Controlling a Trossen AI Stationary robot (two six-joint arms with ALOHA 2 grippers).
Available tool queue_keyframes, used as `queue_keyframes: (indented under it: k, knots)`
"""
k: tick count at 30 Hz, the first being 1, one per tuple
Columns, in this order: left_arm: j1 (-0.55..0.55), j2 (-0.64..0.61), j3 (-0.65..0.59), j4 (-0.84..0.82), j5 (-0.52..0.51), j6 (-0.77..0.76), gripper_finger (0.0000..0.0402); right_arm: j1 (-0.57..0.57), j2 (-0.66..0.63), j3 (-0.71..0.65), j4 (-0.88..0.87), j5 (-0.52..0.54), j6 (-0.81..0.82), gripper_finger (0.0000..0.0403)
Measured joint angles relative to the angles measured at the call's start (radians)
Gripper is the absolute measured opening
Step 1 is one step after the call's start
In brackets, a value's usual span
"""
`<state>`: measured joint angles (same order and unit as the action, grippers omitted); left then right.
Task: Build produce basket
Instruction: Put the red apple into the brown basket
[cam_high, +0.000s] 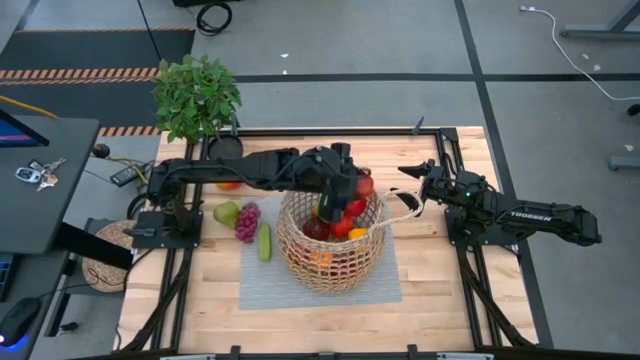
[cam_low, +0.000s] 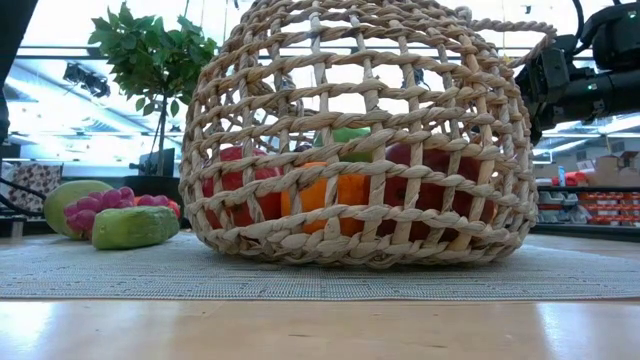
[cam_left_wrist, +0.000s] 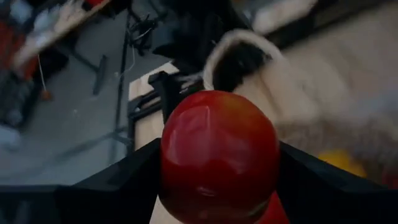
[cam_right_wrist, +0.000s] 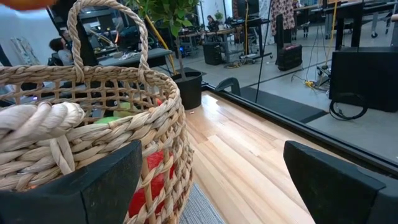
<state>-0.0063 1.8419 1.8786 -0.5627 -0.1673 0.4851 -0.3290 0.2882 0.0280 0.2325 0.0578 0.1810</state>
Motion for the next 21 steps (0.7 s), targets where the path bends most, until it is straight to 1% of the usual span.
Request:
queue_keyframes:
  k: [2, 4, 10, 16, 18, 21]
  knots:
    - [-0.001, 0.000, -0.015, -0.021, -0.001, 0.143, 0.0275, 0.000, 0.000, 0.000, 0.000, 0.000, 0.000, 0.0394]
    - [-0.005, 0.001, -0.022, -0.034, -0.017, 0.254, 0.0275, 0.000, 0.000, 0.000, 0.000, 0.000, 0.000, 0.0394]
    - [-0.024, 0.000, -0.022, -0.067, -0.104, 0.519, 0.0275, 0.000, 0.000, 0.000, 0.000, 0.000, 0.000, 0.0394]
    - [-0.055, 0.000, -0.022, -0.067, -0.197, 0.738, 0.0275, 0.000, 0.000, 0.000, 0.000, 0.000, 0.000, 0.0394]
    - [-0.066, 0.000, -0.022, -0.066, -0.206, 0.809, 0.0275, 0.000, 0.000, 0.000, 0.000, 0.000, 0.000, 0.0394]
    - [-0.082, 0.000, -0.022, -0.068, -0.211, 0.955, 0.0275, 0.000, 0.000, 0.000, 0.000, 0.000, 0.000, 0.0394]
